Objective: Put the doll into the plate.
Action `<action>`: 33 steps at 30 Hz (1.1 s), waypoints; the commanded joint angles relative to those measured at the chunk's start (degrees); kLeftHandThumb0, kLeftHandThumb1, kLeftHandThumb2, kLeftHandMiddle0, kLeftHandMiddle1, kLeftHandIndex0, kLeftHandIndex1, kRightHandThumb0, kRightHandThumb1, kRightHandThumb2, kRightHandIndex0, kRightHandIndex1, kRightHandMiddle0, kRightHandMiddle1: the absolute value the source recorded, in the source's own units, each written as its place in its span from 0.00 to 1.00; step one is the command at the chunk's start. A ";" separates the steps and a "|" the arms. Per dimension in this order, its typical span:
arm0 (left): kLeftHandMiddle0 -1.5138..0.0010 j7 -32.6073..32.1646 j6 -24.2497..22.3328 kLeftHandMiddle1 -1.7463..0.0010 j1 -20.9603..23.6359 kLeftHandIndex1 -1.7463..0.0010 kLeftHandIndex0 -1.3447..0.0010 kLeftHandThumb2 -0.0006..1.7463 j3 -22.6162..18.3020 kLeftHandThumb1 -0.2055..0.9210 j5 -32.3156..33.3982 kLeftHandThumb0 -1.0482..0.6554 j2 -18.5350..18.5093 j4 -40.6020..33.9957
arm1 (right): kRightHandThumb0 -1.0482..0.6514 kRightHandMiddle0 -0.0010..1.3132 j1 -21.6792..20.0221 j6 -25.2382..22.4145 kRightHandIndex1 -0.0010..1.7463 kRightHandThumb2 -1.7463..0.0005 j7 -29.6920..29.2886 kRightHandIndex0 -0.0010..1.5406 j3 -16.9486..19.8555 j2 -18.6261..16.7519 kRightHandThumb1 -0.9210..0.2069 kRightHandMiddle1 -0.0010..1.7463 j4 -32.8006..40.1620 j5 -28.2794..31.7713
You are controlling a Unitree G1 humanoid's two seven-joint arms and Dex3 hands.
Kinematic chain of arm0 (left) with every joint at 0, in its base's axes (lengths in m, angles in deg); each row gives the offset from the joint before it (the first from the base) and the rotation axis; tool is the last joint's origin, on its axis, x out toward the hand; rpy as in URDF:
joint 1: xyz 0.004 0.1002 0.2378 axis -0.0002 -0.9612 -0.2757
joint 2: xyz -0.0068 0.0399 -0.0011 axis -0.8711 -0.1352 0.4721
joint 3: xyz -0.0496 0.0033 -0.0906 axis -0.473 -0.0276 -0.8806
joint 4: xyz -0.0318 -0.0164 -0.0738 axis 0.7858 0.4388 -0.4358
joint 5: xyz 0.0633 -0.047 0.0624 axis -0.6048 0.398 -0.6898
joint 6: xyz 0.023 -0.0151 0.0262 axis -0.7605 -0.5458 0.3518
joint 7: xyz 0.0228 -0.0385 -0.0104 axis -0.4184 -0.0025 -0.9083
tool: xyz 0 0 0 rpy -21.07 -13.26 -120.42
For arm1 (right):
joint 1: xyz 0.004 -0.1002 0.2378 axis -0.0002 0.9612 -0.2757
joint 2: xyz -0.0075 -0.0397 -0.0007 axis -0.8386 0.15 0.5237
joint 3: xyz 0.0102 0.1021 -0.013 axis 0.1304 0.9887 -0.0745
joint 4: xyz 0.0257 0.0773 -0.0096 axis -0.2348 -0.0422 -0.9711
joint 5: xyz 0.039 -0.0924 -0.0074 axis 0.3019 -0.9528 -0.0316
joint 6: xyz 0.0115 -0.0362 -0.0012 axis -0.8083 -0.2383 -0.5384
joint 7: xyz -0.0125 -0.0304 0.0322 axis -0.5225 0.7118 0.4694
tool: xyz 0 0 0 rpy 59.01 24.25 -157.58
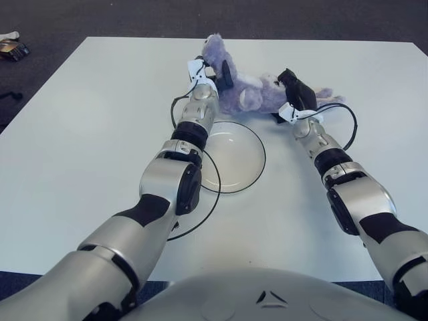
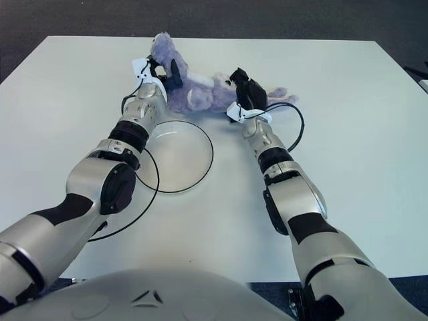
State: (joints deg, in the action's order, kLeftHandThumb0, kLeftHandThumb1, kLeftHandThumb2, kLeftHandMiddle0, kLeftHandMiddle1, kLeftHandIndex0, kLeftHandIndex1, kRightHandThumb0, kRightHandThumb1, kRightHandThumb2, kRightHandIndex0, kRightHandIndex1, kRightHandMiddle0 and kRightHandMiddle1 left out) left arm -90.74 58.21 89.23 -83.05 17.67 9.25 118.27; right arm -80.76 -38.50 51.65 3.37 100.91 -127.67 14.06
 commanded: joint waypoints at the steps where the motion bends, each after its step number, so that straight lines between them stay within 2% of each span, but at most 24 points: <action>1: 0.44 1.91 -0.40 0.09 -2.23 0.00 0.56 0.89 1.16 0.24 -0.52 0.62 2.82 -0.66 | 0.93 0.67 0.55 2.63 1.00 0.15 -0.60 0.47 0.08 -0.96 0.66 1.00 -0.53 0.87; 8: 0.45 3.68 1.86 0.09 -5.79 0.00 0.58 0.88 3.64 0.25 -2.64 0.62 2.21 -4.77 | 0.93 0.71 1.04 4.40 1.00 0.14 -2.45 0.48 0.15 -0.86 0.67 1.00 -0.01 0.93; 12: 0.45 4.59 5.13 0.09 -8.85 0.00 0.58 0.88 7.58 0.26 -7.00 0.62 0.31 -7.71 | 0.93 0.71 1.90 4.86 1.00 0.14 -5.20 0.48 -0.75 0.06 0.67 1.00 2.96 -0.67; 18: 0.45 2.80 6.81 0.08 -11.24 0.00 0.58 0.88 9.83 0.26 -11.27 0.62 -1.43 -11.14 | 0.93 0.71 2.14 5.51 1.00 0.14 -7.51 0.48 -1.77 0.69 0.67 1.00 3.88 -2.36; 22: 0.44 4.35 4.44 0.09 -13.91 0.00 0.58 0.88 10.52 0.25 -13.29 0.62 -4.45 -18.50 | 0.93 0.70 2.09 5.50 1.00 0.14 -10.24 0.47 -3.08 1.65 0.67 1.00 4.88 -4.68; 27: 0.44 6.05 4.04 0.09 -15.60 0.00 0.57 0.88 10.90 0.25 -14.17 0.62 -5.61 -21.58 | 0.92 0.69 2.20 5.98 1.00 0.15 -10.93 0.46 -3.39 2.11 0.65 1.00 5.97 -5.32; 29: 0.44 6.58 4.52 0.09 -16.06 0.00 0.57 0.89 10.99 0.25 -14.29 0.62 -5.89 -22.19 | 0.92 0.68 2.28 6.13 1.00 0.16 -10.89 0.46 -3.36 2.29 0.65 1.00 6.60 -5.52; 33: 0.44 8.35 8.36 0.09 -17.74 0.00 0.58 0.89 11.59 0.25 -15.20 0.62 -7.68 -23.53 | 0.92 0.68 2.05 4.67 1.00 0.16 -11.85 0.46 -3.95 3.34 0.65 1.00 10.30 -7.77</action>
State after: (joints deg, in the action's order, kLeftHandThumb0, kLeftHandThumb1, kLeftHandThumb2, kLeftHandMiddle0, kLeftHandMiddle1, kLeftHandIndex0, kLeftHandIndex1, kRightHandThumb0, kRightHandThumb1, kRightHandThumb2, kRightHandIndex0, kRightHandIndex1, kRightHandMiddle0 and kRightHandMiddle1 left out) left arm -83.67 64.46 73.10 -71.84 3.57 2.95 95.85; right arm -78.19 -33.86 41.20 -0.11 103.09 -120.32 7.60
